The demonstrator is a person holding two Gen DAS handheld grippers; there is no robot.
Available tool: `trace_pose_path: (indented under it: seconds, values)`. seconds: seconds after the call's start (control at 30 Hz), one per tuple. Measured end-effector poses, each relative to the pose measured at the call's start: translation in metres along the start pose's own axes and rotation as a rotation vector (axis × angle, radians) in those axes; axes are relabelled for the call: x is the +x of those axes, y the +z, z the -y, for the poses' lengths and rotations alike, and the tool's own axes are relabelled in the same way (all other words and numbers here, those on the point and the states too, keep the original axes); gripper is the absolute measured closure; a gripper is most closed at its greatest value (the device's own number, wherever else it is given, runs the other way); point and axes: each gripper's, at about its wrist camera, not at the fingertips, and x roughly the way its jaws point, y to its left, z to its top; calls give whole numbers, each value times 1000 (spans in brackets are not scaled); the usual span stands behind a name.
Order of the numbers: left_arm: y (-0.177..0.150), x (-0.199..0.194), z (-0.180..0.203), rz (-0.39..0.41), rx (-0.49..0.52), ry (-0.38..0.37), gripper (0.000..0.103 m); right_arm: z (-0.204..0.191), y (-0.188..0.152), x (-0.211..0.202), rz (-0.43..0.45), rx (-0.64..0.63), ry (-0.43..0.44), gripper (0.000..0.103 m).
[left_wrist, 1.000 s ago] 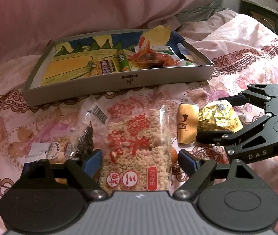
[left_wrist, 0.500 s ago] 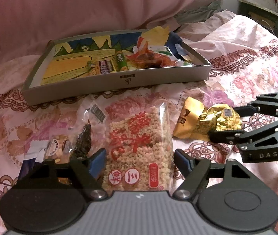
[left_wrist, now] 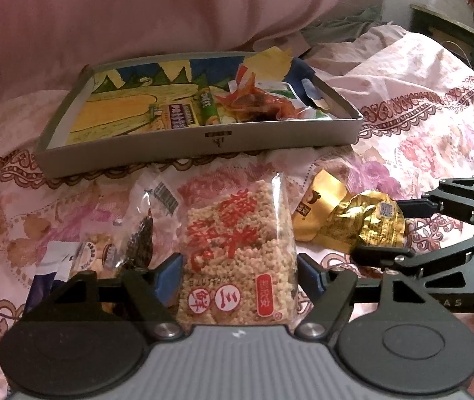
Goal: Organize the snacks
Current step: 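Close the left tool on the rice-cracker pack while the right tool grasps the gold pack, then lift the rice-cracker pack with the left tool while the right tool lifts the gold pack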
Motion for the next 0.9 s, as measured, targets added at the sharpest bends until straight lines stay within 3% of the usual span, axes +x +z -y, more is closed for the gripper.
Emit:
trace_pose_path:
  seconds: [0.23, 0.67, 0.9]
  values:
    - [-7, -13, 2, 22, -7, -1, 34, -22, 1, -10, 50, -82, -23, 95]
    - [-9, -39, -5, 97, -75, -18, 34, -12, 8, -24, 201, 5, -114, 95]
    - [18, -45, -4, 177, -107, -9, 34, 7, 23, -20, 290, 98, -152, 95]
